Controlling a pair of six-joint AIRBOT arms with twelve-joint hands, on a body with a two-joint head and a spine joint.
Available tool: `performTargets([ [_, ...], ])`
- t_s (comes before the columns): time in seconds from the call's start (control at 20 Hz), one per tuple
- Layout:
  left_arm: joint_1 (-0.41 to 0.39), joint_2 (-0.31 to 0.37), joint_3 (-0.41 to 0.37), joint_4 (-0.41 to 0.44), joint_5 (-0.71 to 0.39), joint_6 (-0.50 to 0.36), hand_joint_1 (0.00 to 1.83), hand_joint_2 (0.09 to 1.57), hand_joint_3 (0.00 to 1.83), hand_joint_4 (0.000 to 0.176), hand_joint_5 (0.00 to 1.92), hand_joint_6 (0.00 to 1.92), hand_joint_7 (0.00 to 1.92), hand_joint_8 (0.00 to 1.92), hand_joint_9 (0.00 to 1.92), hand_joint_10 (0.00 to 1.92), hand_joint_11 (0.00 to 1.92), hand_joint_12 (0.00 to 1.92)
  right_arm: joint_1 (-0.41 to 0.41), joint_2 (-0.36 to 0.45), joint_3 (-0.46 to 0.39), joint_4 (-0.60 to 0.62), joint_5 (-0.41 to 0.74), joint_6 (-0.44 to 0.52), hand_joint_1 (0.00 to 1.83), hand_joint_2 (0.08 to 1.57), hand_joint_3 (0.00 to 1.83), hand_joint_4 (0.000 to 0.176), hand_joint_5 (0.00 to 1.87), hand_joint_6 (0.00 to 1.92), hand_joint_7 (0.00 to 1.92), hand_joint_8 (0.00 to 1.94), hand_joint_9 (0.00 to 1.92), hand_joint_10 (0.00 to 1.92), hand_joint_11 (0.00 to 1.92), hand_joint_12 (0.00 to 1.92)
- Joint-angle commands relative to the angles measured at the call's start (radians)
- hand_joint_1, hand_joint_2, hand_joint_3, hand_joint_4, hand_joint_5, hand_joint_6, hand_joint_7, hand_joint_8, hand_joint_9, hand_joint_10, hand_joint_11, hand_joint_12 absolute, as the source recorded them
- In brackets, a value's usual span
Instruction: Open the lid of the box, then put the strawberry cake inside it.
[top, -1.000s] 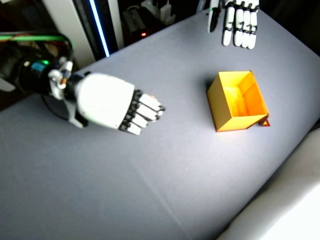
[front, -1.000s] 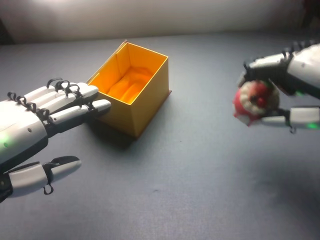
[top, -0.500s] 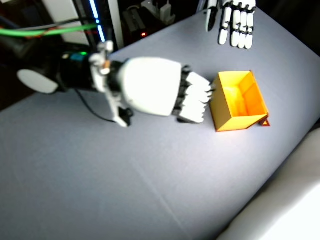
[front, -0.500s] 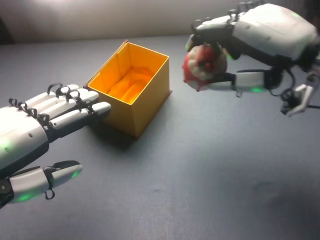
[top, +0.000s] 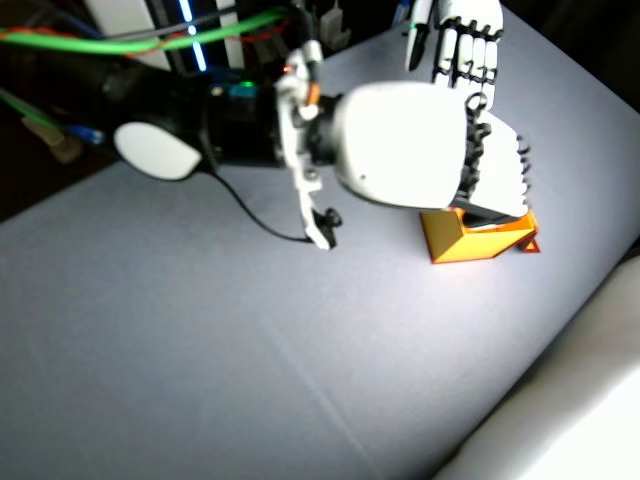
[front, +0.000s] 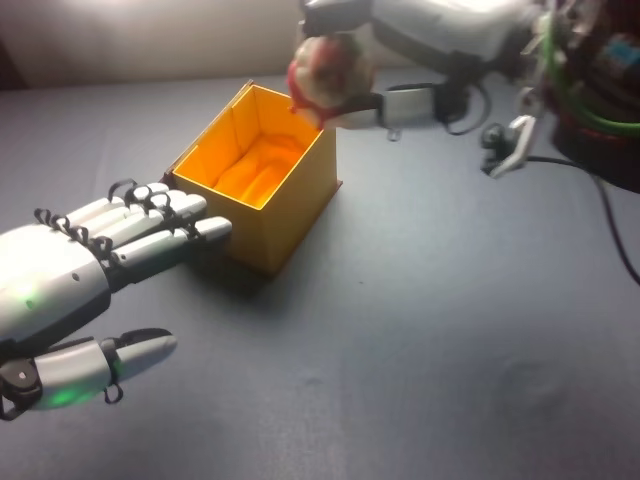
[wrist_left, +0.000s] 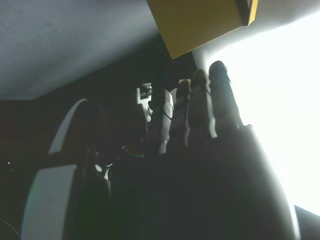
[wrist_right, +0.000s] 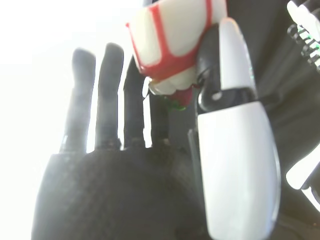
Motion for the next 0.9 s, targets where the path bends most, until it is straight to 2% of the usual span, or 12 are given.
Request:
performTargets([
  [0.0,-0.003,-0.004,0.004,-0.013,-0.113,-0.007,0.49,1.44,0.00,0.053,0.12,0.01,0.00,0.00,0.00,0.00,0.00,0.00,0.019,-0.003,0.008,0.014,0.106,0.003,1.14,1.19,0.00,0.000,0.83,1.20,1.23,1.93,1.45,1.92,1.57,1.92],
  [0.1,-0.003,-0.008,0.007,-0.013,-0.109,-0.008,0.52,1.44,0.00,0.050,0.13,0.01,0.00,0.00,0.00,0.00,0.00,0.00,0.025,-0.034,0.030,0.014,0.084,0.003,1.13,1.19,0.00,0.000,0.83,1.20,1.31,1.94,1.53,1.92,1.63,1.92],
  [0.15,-0.003,-0.011,0.009,-0.013,-0.107,-0.009,0.55,1.43,0.00,0.051,0.13,0.01,0.00,0.00,0.00,0.00,0.00,0.00,0.027,-0.048,0.040,0.014,0.076,0.003,1.19,1.26,0.01,0.000,0.68,1.20,0.78,1.63,1.01,1.85,1.14,1.92],
  [0.25,-0.004,-0.021,0.016,-0.013,-0.105,-0.015,0.57,1.43,0.00,0.051,0.13,0.01,0.00,0.00,0.00,0.00,0.00,0.00,0.032,-0.102,0.083,0.019,0.030,0.003,1.19,1.28,0.00,0.000,0.63,1.23,0.78,1.62,1.00,1.75,1.08,1.92],
  [0.3,-0.004,-0.026,0.019,-0.013,-0.104,-0.016,0.56,1.42,0.00,0.054,0.13,0.01,0.00,0.00,0.00,0.00,0.01,0.01,0.032,-0.119,0.096,0.020,0.014,0.003,1.19,1.28,0.00,0.000,0.59,1.28,0.80,1.56,0.93,1.50,0.93,1.81],
  [0.4,-0.006,-0.034,0.025,-0.013,-0.100,-0.023,0.52,1.42,0.00,0.049,0.14,0.01,0.00,0.00,0.00,0.00,0.03,0.02,0.035,-0.152,0.124,0.022,-0.025,0.003,1.19,1.29,0.00,0.000,0.58,1.28,0.77,1.61,0.90,1.53,0.91,1.82],
  [0.5,-0.006,-0.035,0.025,-0.013,-0.097,-0.025,0.56,1.43,0.00,0.067,0.15,0.01,0.00,0.00,0.00,0.00,0.00,0.02,0.035,-0.175,0.148,0.033,-0.063,0.003,1.19,1.28,0.00,0.000,0.63,1.26,0.75,1.61,0.87,1.61,0.92,1.86],
  [0.55,-0.006,-0.035,0.025,-0.013,-0.097,-0.025,0.56,1.44,0.00,0.075,0.15,0.01,0.00,0.00,0.00,0.00,0.00,0.02,0.035,-0.181,0.157,0.037,-0.080,0.003,1.20,1.27,0.00,0.000,0.62,1.29,0.80,1.53,0.80,1.39,0.70,1.76],
  [0.6,-0.006,-0.035,0.025,-0.013,-0.097,-0.025,0.55,1.43,0.00,0.067,0.17,0.01,0.00,0.00,0.00,0.00,0.00,0.10,0.035,-0.187,0.167,0.037,-0.095,0.003,1.18,1.29,0.00,0.000,0.62,1.44,0.70,1.54,0.86,1.68,0.86,1.89],
  [0.65,-0.006,-0.036,0.025,-0.013,-0.097,-0.025,0.54,1.43,0.00,0.066,0.18,0.01,0.00,0.00,0.00,0.00,0.00,0.20,0.035,-0.190,0.171,0.037,-0.102,0.003,1.17,1.32,0.00,0.000,0.57,1.32,0.70,1.69,0.86,1.75,0.88,1.91],
  [0.75,-0.006,-0.038,0.025,-0.013,-0.100,-0.026,0.54,1.44,0.00,0.060,0.19,0.01,0.00,0.00,0.00,0.00,0.00,0.21,0.035,-0.197,0.179,0.037,-0.116,0.003,1.32,1.27,0.00,0.000,0.59,1.49,0.68,1.37,0.72,1.54,0.47,1.61],
  [0.85,-0.006,-0.042,0.026,-0.013,-0.101,-0.026,0.49,1.44,0.00,0.031,0.21,0.01,0.00,0.00,0.00,0.00,0.00,0.03,0.035,-0.204,0.190,0.037,-0.132,0.003,1.33,1.27,0.00,0.000,0.61,1.37,0.65,1.45,0.72,1.61,0.40,1.62],
])
